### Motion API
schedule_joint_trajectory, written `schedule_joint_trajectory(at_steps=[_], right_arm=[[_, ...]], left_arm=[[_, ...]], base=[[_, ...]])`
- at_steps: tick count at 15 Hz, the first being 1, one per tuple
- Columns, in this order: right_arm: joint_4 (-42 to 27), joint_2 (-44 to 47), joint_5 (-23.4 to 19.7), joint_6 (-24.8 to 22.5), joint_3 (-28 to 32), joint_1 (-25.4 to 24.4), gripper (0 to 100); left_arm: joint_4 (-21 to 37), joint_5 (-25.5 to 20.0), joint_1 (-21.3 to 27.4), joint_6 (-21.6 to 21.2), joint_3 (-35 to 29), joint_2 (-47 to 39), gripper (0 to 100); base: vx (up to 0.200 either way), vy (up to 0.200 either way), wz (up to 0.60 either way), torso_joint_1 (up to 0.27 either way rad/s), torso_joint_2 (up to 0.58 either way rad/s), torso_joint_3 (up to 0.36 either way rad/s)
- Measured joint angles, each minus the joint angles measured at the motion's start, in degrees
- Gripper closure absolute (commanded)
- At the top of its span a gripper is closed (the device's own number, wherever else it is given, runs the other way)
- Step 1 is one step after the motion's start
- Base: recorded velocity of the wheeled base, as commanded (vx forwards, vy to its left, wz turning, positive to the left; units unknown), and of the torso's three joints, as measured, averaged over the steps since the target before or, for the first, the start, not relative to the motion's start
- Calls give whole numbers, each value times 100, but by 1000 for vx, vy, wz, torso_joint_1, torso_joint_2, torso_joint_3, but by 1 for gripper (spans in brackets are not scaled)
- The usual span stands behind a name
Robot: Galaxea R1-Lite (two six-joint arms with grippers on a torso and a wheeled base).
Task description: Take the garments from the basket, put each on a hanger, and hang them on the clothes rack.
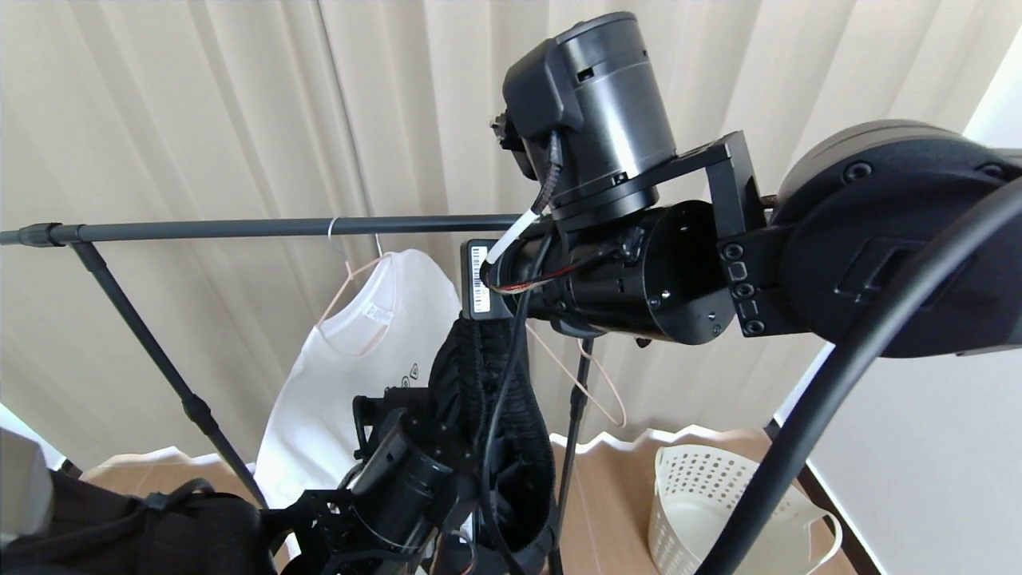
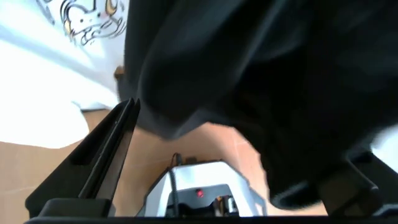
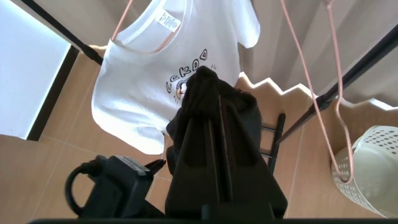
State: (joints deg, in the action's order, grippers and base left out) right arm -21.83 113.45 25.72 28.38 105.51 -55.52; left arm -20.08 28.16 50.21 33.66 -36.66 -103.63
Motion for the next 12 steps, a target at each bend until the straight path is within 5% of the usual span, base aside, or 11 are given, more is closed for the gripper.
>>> schedule_joint_trajectory(at_steps=[6,7,12], right_arm=[[93,-93,-2,13,57,196,100],[130,-110,-2,11,39,240,100],[172,-322,52,5,-201,461,100]], left_arm=[[-44,110,560,158,692,-89,0],[-45,161,636,211,772,-72,100],[-9,180,719,271,905,357,100]], base=[[0,0,0,0,0,0],[0,0,0,0,0,0],[0,0,0,0,0,0]])
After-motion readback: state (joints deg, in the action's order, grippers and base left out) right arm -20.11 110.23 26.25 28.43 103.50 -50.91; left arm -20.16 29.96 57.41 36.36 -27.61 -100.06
